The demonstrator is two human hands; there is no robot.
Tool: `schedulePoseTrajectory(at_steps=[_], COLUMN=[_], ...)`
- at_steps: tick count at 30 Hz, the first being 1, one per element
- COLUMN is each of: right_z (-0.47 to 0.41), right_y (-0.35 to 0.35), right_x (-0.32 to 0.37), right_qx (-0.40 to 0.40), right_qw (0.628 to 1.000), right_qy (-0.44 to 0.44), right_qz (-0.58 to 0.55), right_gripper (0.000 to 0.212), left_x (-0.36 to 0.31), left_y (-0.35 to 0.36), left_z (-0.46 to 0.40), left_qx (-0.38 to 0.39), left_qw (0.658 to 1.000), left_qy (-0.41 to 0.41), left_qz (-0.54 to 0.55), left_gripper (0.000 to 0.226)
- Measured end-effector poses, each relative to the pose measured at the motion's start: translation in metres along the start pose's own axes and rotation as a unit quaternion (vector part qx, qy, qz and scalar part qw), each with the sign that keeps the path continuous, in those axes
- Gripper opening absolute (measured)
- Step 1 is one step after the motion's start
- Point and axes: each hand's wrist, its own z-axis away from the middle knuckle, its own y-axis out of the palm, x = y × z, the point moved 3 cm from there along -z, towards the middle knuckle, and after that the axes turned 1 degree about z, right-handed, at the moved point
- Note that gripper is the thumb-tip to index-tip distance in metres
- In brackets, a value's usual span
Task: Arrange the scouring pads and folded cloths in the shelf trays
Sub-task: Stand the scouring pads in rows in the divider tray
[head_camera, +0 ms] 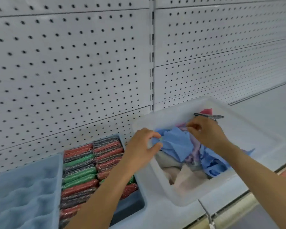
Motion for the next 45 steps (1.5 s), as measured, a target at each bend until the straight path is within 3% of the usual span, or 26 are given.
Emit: schedulePoseTrajectory(at_steps=[5, 7, 10, 14, 18, 20, 22, 25, 27, 29, 32, 34, 39, 45], right_z=[-0.043, -0.057, -0.078, -0.092, -0.089, -0.083, -0.07, -0.039, -0.018, -0.002, 0.014, 0.02, 0.027, 0.048], right_y=[-0.007, -0.004, 0.003, 0.013, 0.006, -0.004, -0.01, -0.011, -0.008, -0.004, 0.004, 0.006, 0.014, 0.033], right_x=[-0.079, -0.096, -0.113, -0.123, -0.118, -0.101, -0.075, -0.033, -0.01, 0.004, 0.023, 0.036, 0.067, 0.101], right_qx=[0.002, 0.021, 0.062, 0.101, 0.053, 0.008, -0.025, -0.062, -0.071, -0.048, 0.004, 0.008, -0.032, 0.011], right_qw=[0.981, 0.979, 0.983, 0.978, 0.974, 0.984, 0.993, 0.995, 0.991, 0.988, 0.985, 0.978, 0.97, 0.949], right_qy=[0.051, 0.069, 0.106, 0.094, 0.081, 0.057, 0.012, -0.069, -0.109, -0.135, -0.126, -0.091, -0.05, -0.026], right_qz=[0.187, 0.192, 0.137, 0.154, 0.203, 0.168, 0.114, 0.031, -0.014, -0.049, -0.12, -0.188, -0.237, -0.314], right_gripper=[0.054, 0.062, 0.061, 0.055, 0.041, 0.034, 0.035, 0.042, 0.046, 0.051, 0.062, 0.056, 0.012, 0.012], left_x=[-0.012, -0.016, -0.018, -0.022, -0.025, -0.026, -0.028, -0.031, -0.033, -0.032, -0.03, -0.023, -0.003, 0.022], left_y=[0.037, 0.048, 0.061, 0.072, 0.076, 0.074, 0.072, 0.071, 0.066, 0.057, 0.039, 0.027, -0.006, -0.055], left_z=[-0.042, -0.054, -0.068, -0.084, -0.088, -0.087, -0.086, -0.081, -0.077, -0.069, -0.052, -0.039, 0.002, 0.058], left_qx=[0.05, 0.06, 0.07, 0.074, 0.071, 0.062, 0.044, 0.02, 0.016, 0.013, 0.001, -0.006, -0.019, -0.075], left_qw=[0.999, 0.997, 0.992, 0.986, 0.978, 0.968, 0.938, 0.829, 0.75, 0.719, 0.737, 0.757, 0.825, 0.871], left_qy=[0.004, -0.011, -0.038, -0.069, -0.093, -0.116, -0.176, -0.305, -0.336, -0.32, -0.288, -0.278, -0.271, -0.249], left_qz=[0.015, 0.048, 0.097, 0.133, 0.174, 0.212, 0.296, 0.468, 0.57, 0.617, 0.611, 0.591, 0.496, 0.417], left_gripper=[0.024, 0.023, 0.02, 0.018, 0.018, 0.018, 0.023, 0.041, 0.054, 0.052, 0.022, 0.013, 0.02, 0.018])
